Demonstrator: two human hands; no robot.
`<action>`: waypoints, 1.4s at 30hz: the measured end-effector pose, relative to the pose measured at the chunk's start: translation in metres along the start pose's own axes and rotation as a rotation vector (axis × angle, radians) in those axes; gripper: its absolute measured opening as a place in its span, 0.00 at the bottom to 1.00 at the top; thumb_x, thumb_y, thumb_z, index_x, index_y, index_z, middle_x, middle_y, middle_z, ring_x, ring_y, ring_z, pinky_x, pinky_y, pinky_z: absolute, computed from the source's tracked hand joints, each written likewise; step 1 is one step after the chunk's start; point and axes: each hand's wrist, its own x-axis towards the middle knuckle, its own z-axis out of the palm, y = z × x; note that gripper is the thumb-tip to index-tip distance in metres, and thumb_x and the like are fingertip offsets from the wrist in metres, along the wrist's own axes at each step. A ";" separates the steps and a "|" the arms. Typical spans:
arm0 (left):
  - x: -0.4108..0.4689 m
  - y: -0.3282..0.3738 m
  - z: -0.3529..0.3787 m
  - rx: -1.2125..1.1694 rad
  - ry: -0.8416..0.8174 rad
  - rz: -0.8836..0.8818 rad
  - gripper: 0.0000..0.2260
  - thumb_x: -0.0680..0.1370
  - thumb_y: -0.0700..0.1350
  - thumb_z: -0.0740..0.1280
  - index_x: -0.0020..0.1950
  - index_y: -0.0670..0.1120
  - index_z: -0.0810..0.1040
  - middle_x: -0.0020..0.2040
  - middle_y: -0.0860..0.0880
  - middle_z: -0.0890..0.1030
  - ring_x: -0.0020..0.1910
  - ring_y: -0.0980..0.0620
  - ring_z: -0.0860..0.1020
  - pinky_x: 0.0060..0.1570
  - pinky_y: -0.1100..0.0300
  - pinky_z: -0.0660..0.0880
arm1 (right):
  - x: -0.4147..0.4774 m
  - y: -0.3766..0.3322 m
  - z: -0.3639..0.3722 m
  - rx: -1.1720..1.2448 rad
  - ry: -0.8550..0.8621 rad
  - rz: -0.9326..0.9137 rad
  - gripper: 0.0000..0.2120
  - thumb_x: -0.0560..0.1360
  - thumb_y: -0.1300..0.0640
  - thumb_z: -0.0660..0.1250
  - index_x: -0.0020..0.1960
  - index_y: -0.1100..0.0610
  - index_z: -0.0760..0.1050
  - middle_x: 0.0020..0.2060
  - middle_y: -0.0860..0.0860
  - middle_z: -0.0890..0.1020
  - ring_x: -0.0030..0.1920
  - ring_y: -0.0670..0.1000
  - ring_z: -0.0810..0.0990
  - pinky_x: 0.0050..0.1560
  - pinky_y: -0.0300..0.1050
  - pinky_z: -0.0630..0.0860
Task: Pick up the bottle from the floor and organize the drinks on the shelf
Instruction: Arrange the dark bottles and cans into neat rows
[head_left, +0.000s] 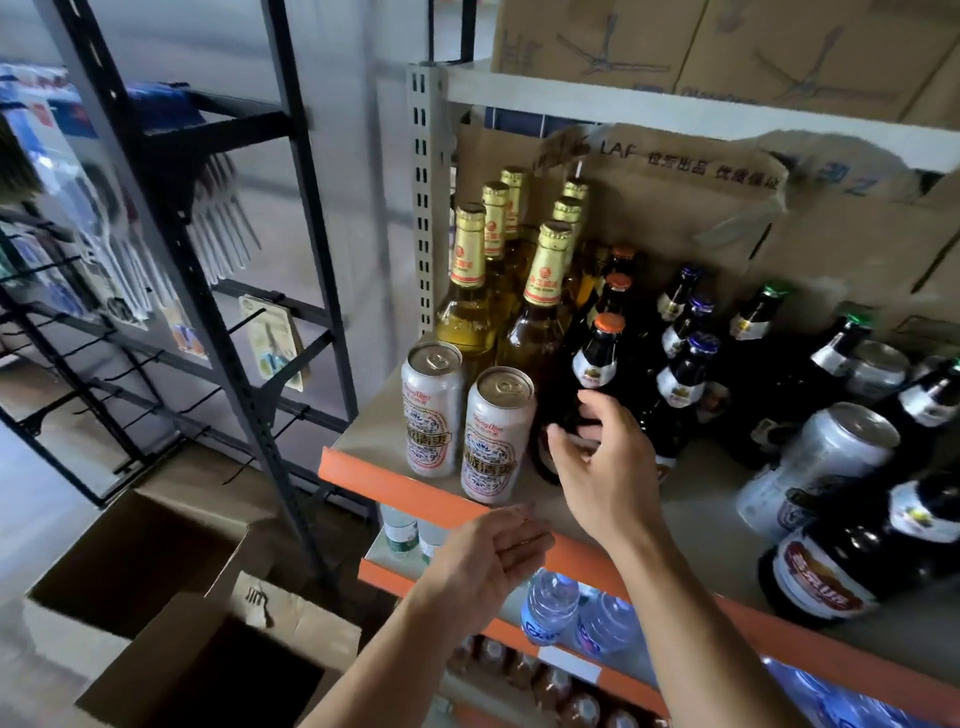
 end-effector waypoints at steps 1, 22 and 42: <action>0.002 -0.002 0.006 0.022 -0.023 -0.003 0.10 0.78 0.40 0.61 0.56 0.38 0.77 0.50 0.39 0.84 0.49 0.45 0.83 0.50 0.55 0.78 | -0.001 0.006 -0.008 -0.018 0.022 0.023 0.20 0.75 0.57 0.69 0.65 0.60 0.73 0.58 0.55 0.79 0.52 0.51 0.79 0.52 0.41 0.74; 0.054 -0.060 0.126 0.293 -0.278 -0.206 0.10 0.77 0.44 0.61 0.52 0.45 0.81 0.45 0.46 0.86 0.39 0.52 0.84 0.41 0.59 0.77 | -0.034 0.067 -0.150 0.040 0.384 0.186 0.06 0.73 0.65 0.68 0.46 0.56 0.80 0.40 0.49 0.84 0.42 0.39 0.81 0.38 0.24 0.71; 0.085 -0.088 0.183 0.342 -0.104 -0.189 0.08 0.77 0.38 0.62 0.54 0.37 0.75 0.48 0.37 0.80 0.44 0.43 0.79 0.42 0.54 0.75 | -0.021 0.107 -0.233 0.157 0.580 0.200 0.06 0.72 0.43 0.64 0.42 0.38 0.81 0.39 0.43 0.85 0.45 0.47 0.84 0.48 0.55 0.81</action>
